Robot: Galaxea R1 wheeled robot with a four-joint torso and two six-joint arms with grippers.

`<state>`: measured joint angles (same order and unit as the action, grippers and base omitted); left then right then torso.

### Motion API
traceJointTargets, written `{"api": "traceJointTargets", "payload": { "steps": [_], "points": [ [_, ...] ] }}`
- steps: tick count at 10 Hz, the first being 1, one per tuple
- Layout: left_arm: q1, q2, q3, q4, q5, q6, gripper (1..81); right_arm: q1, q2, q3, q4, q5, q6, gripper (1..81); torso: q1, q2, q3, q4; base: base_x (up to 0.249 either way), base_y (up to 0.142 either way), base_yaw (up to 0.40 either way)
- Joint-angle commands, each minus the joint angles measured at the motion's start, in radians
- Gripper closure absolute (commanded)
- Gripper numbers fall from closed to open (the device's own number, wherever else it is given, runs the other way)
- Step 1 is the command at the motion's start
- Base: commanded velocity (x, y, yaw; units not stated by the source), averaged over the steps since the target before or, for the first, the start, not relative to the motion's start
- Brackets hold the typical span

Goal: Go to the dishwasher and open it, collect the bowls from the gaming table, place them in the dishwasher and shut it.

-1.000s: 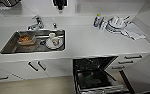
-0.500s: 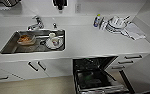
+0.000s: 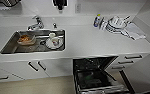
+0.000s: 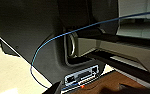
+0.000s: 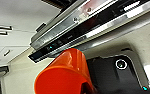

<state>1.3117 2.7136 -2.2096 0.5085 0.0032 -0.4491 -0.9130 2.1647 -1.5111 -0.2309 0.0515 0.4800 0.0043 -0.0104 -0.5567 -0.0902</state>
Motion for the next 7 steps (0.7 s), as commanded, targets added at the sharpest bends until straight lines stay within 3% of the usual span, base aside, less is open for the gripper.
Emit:
{"api": "traceJointTargets", "payload": {
  "steps": [1, 7],
  "points": [
    [0.028, 0.009, -0.018, 0.013, 0.058, 0.001, 1.0, 0.172, -0.036, 0.057, 0.004, -0.156, 0.045, 81.1, 0.000, 0.000, 0.000, 0.000, 0.000, 0.000, 0.000],
    [0.067, 0.126, -0.193, 0.022, 0.058, 0.000, 1.0, 0.456, 0.006, 0.077, 0.011, -0.340, 0.134, 81.1, 0.000, 0.000, 0.000, 0.000, 0.000, 0.000, 0.000]
  ]
}}
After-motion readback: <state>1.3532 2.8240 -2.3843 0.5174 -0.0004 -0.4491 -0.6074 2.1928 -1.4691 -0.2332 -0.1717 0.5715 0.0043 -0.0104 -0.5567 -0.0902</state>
